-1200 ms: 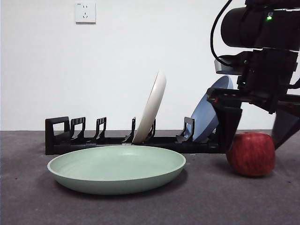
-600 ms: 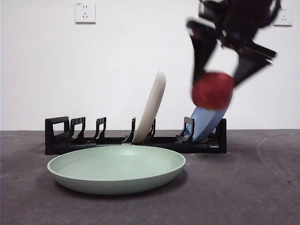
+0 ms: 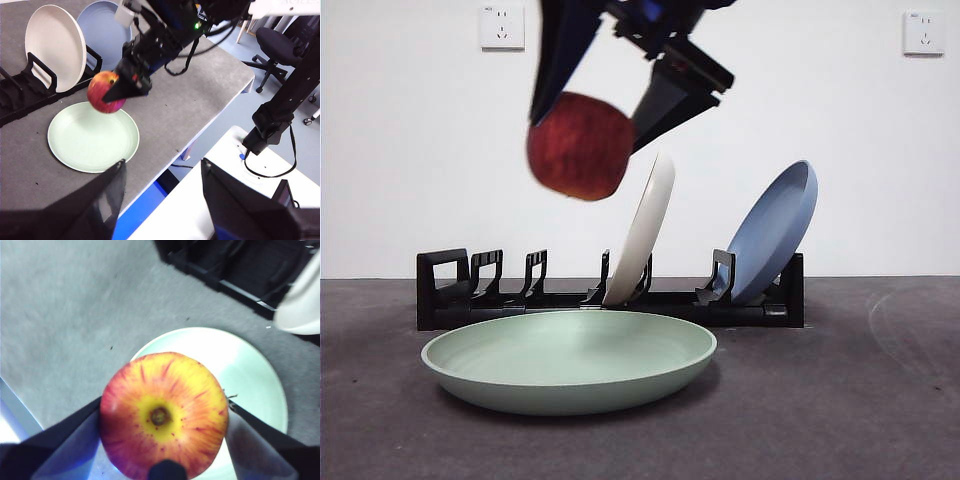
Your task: Take the green plate from the plate rack,put the plate on the table,take the apple from the table,put the apple in the plate
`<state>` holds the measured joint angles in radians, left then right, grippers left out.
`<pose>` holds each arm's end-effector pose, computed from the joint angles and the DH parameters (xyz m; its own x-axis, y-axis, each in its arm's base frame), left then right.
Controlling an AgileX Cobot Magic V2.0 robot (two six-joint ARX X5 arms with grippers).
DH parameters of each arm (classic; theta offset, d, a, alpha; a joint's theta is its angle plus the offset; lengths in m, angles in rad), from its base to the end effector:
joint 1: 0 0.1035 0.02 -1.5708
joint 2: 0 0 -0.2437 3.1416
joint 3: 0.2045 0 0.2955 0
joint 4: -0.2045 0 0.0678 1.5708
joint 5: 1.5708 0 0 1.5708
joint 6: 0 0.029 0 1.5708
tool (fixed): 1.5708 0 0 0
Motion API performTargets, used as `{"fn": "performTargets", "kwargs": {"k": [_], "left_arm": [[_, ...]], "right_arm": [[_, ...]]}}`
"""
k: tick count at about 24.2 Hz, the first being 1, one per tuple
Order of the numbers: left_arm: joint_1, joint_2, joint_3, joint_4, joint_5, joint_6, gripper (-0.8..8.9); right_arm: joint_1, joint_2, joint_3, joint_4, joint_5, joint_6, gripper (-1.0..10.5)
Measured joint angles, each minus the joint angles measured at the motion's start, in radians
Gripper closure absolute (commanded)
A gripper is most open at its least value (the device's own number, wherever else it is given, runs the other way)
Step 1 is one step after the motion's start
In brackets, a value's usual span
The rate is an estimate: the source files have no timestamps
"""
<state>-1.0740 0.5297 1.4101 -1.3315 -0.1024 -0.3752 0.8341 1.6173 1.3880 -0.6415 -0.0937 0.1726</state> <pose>0.0191 -0.0291 0.4458 0.5166 -0.7383 -0.4337 0.6967 0.6568 -0.2883 0.2594 0.2900 0.2657 0.3616 0.5379 -0.7615 -0.6781 0.7123 0.1811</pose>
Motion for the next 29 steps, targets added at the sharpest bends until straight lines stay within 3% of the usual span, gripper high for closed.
{"fn": "performTargets", "kwargs": {"k": [3,14,20,25,27,29], "left_arm": [[0.0,0.0,0.0,0.0,0.0,-0.003,5.62],[0.0,0.0,0.0,0.0,0.0,-0.004,5.62],[0.0,0.0,0.0,0.0,0.0,-0.004,5.62],[0.0,0.0,0.0,0.0,0.0,-0.004,5.62],[0.0,0.0,0.0,0.0,0.0,-0.004,5.62],[0.0,0.0,0.0,0.0,0.0,-0.004,5.62]], "right_arm": [[0.018,0.044,0.0,0.0,0.043,0.0,9.6],[0.016,0.272,0.0,0.006,0.07,0.001,9.6],[0.016,0.289,0.004,0.011,0.08,0.003,9.2],[0.016,0.29,0.005,0.011,0.08,0.003,4.8],[0.016,0.29,0.005,0.011,0.08,0.003,3.8],[0.016,0.29,0.005,0.011,0.08,0.003,3.8]]}}
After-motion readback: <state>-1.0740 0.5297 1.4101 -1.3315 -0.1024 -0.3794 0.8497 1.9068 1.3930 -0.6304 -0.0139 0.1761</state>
